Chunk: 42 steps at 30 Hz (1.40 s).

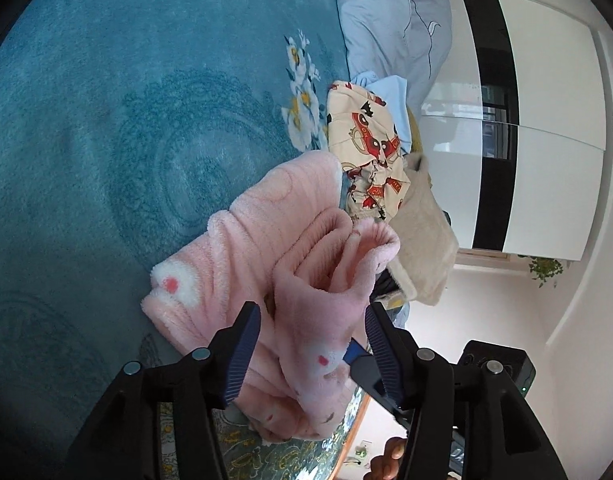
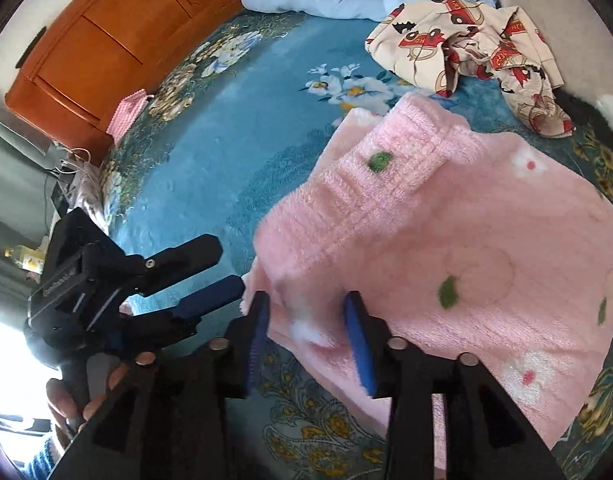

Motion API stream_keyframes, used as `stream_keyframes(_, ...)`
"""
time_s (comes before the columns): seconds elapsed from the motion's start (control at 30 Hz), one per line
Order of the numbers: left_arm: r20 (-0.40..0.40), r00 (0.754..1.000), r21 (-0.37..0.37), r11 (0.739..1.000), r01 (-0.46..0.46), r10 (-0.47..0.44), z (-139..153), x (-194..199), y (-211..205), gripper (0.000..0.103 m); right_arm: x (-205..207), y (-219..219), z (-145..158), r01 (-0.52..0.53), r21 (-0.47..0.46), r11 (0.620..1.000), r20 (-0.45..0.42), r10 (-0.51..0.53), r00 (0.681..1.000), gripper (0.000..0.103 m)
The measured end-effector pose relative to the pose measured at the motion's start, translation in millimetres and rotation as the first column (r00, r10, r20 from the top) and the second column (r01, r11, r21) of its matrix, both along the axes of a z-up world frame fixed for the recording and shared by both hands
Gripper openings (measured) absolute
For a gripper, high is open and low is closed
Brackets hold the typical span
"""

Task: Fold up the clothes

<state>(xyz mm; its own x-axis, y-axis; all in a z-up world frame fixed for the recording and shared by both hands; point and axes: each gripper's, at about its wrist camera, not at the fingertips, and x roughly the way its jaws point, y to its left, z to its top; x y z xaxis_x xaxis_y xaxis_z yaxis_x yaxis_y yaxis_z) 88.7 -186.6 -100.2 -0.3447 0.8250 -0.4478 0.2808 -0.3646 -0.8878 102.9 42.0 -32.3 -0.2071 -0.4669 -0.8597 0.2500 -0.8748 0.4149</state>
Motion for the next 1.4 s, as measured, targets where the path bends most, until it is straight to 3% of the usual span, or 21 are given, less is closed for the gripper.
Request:
stream_keyframes(0.1,-0.012,0.999,-0.028,0.999,0.042,-0.042,2.1,-3.3,11.8,0.066,-2.1,23.2,12.3,0.026,-0.021,0.999,-0.034,-0.026,0.999,0.06)
stream_keyframes(0.17,-0.04,0.996,-0.057,0.996,0.075,-0.077,6.9,-8.2,22.9,0.069,-8.3,44.3,14.1,0.093,-0.006,0.996,-0.029,-0.093,0.995,0.06)
stream_keyframes(0.3,-0.091,0.98,-0.175,0.972,0.158,-0.176,15.7,-19.2,52.4,0.072,-14.8,88.3,11.6,0.226,-0.009,0.974,0.005,-0.226,0.974,0.06)
stream_keyframes(0.47,-0.028,0.969,-0.266,0.936,0.23,-0.246,1.7,-27.0,74.7,0.07,-15.7,116.3,-3.2,0.291,-0.02,0.956,0.057,-0.29,0.955,0.06)
stream_keyframes(0.57,-0.034,0.973,-0.249,0.945,0.214,-0.23,1.7,-28.4,72.9,0.07,-23.1,115.8,-7.2,0.294,-0.012,0.956,0.07,-0.292,0.954,0.06)
stream_keyframes(0.63,-0.051,0.977,-0.225,0.955,0.192,-0.208,3.7,-28.7,71.3,0.064,-30.5,111.1,-6.3,0.292,-0.025,0.956,0.06,-0.29,0.955,0.06)
stream_keyframes(0.7,-0.059,0.977,-0.236,0.954,0.186,-0.205,5.0,-28.0,72.2,0.039,-35.0,104.9,-1.4,0.282,-0.033,0.959,0.042,-0.281,0.959,0.06)
stream_keyframes(0.77,-0.077,0.972,-0.293,0.937,0.19,-0.221,9.1,-25.9,75.7,0.031,-39.2,98.7,3.5,0.272,-0.04,0.961,0.022,-0.271,0.962,0.06)
stream_keyframes(0.9,-0.181,0.95,-0.33,0.926,0.184,-0.253,29.9,-19.2,79.9,0.027,-36.4,93.0,12.3,0.259,-0.005,0.966,-0.02,-0.259,0.966,0.06)
stream_keyframes(1.03,-0.406,0.886,-0.292,0.951,0.105,-0.222,84.2,-6.7,71.1,0.027,-30.3,103.3,23.5,0.327,-0.012,0.945,-0.07,-0.327,0.942,0.06)
stream_keyframes(1.1,-0.46,0.867,-0.278,0.958,0.063,-0.19,99.6,-1.3,60.5,0.027,-25.7,111.3,34.0,0.374,-0.03,0.927,-0.111,-0.375,0.92,0.06)
stream_keyframes(1.13,-0.453,0.873,-0.299,0.953,0.042,-0.181,99.5,-1.7,54.0,0.027,-24.0,115.5,38.8,0.395,-0.042,0.918,-0.128,-0.397,0.909,0.06)
stream_keyframes(1.23,-0.312,0.94,-0.344,0.939,0.023,-0.137,58.5,-7.8,32.1,0.027,-23.3,122.9,43.1,0.424,-0.056,0.904,-0.123,-0.428,0.896,0.06)
stream_keyframes(1.3,-0.115,0.991,-0.295,0.955,0.026,-0.062,13.4,-9.4,14.5,0.027,-22.9,122.5,38.9,0.425,-0.048,0.904,-0.105,-0.427,0.898,0.06)
stream_keyframes(1.33,-0.029,0.999,-0.254,0.967,0.014,-0.022,-4.6,-10.1,6.2,0.027,-21.6,120.2,34.2,0.418,-0.038,0.908,-0.093,-0.42,0.903,0.06)
stream_keyframes(1.4,-0.004,1.0,-0.191,0.981,-0.027,0.027,-12.9,-9.6,-4.0,0.027,-19.0,115.6,24.9,0.404,-0.02,0.915,-0.068,-0.404,0.912,0.06)
